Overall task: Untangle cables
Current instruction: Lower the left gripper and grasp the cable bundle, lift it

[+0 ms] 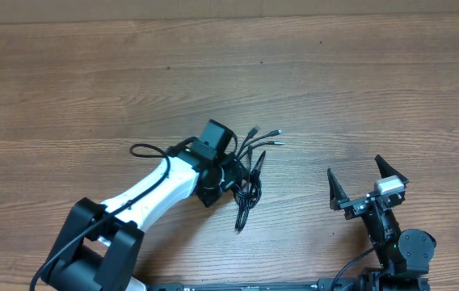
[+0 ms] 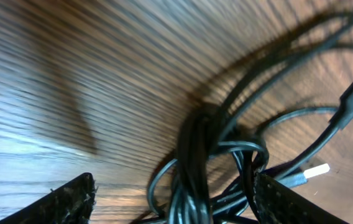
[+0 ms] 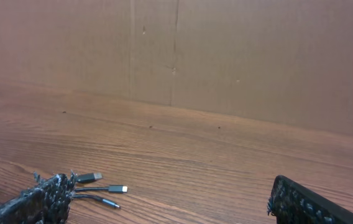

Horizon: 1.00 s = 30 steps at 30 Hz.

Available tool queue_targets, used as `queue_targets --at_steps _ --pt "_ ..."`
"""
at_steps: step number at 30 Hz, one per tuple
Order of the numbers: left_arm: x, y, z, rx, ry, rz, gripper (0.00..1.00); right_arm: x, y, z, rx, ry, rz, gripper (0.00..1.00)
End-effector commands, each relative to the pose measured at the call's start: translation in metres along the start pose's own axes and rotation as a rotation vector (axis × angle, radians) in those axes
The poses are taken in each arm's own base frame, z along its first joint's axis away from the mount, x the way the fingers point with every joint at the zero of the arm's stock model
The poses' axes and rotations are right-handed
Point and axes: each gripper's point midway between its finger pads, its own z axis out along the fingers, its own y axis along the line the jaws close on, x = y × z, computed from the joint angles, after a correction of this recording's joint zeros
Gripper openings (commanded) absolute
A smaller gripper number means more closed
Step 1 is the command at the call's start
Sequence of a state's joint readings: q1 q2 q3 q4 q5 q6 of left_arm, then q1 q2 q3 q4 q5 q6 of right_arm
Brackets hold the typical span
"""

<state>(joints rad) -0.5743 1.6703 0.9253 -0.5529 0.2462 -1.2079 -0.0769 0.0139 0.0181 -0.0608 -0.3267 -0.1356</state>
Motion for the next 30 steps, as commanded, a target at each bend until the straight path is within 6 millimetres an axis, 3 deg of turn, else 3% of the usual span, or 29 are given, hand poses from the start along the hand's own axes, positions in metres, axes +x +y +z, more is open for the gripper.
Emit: queue_targets --at_steps 1,7,13,16,19,26,30 --pt "0.006 0.004 0.006 -0.031 -0.012 0.045 0.79 0.003 0.002 0.0 -0.008 0.001 -0.008 1.0" --pt "0.0 0.012 0.006 -0.073 -0.066 0.052 0.7 0.003 0.002 0.0 -0.008 0.001 -0.008 1.0" --pt "-0.012 0.016 0.005 -0.098 -0.131 0.053 0.37 0.003 0.002 0.0 -0.008 0.001 -0.008 1.0" --pt "-0.012 0.016 0.005 -0.097 -0.132 0.053 0.26 0.003 0.002 0.0 -0.008 0.001 -0.008 1.0" --pt "-0.012 0.016 0.005 -0.098 -0.131 0.054 0.04 0.003 0.002 0.0 -0.008 0.0 -0.008 1.0" --pt "-0.013 0.009 0.001 -0.085 -0.131 0.168 0.04 0.003 0.002 0.0 -0.008 0.0 -0.008 1.0" --pt "-0.007 -0.021 -0.017 0.006 -0.109 0.408 0.04 0.003 0.002 0.0 -0.008 0.001 -0.008 1.0"
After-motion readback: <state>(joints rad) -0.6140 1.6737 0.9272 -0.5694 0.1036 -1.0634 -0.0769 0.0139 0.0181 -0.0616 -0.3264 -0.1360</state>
